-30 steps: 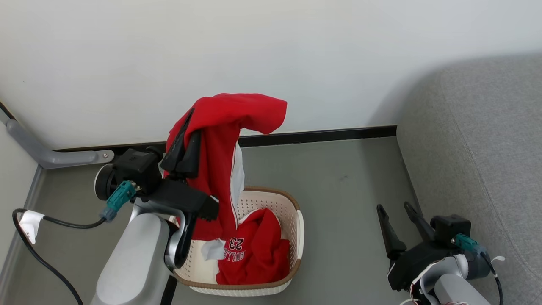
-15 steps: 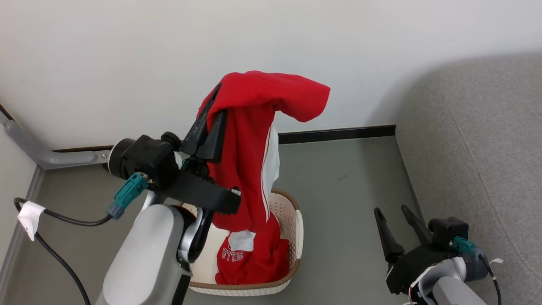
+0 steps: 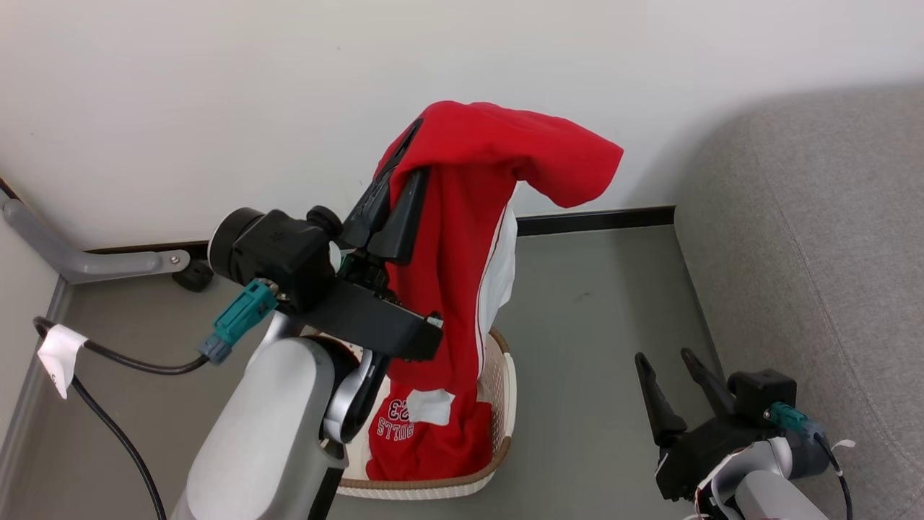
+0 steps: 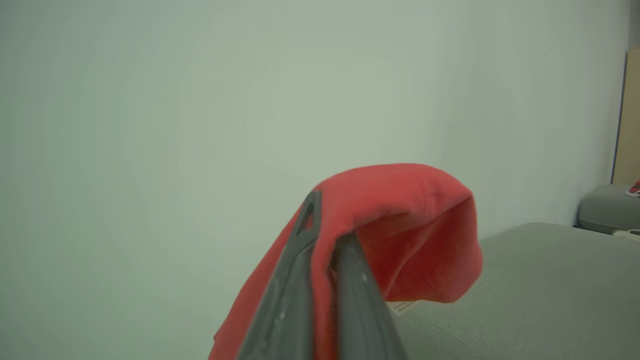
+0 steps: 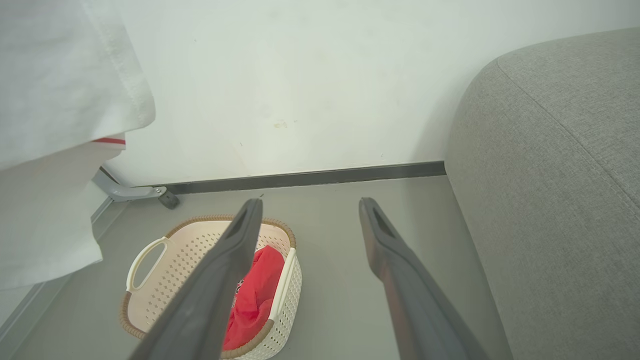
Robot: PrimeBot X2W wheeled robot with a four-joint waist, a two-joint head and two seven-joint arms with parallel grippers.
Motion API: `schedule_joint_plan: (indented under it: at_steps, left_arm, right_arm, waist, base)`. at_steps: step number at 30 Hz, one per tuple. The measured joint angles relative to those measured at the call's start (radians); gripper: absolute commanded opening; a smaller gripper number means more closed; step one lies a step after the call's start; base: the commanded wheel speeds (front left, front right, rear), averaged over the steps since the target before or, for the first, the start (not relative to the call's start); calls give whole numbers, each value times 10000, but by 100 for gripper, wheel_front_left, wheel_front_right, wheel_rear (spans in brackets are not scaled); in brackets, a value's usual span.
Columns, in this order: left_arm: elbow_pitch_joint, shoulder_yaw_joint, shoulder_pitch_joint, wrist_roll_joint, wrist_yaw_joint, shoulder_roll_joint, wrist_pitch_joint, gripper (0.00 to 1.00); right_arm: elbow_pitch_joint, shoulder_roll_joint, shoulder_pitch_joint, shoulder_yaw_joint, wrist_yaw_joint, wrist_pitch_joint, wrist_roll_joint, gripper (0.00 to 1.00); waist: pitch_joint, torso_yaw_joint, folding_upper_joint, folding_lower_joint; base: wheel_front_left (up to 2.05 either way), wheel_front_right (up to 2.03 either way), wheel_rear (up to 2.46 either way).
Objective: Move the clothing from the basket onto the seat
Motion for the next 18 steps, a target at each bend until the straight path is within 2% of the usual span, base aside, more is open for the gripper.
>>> schedule_joint_plan:
  at_steps: [10,18]
  left_arm:
    - [-180,-33,-12,-63,90,-2,353,0]
    - [-182,-25,-14,-151,102,-2,546,0]
  right_arm:
    - [-447,6,-210,217,29,0,-2,100]
    - [-1371,-4,-741,779,130,0,-79,100]
  waist:
    - [77,-12,0,0]
    - [103,-35,0,1]
  base:
    - [0,0,0]
    - [0,0,0]
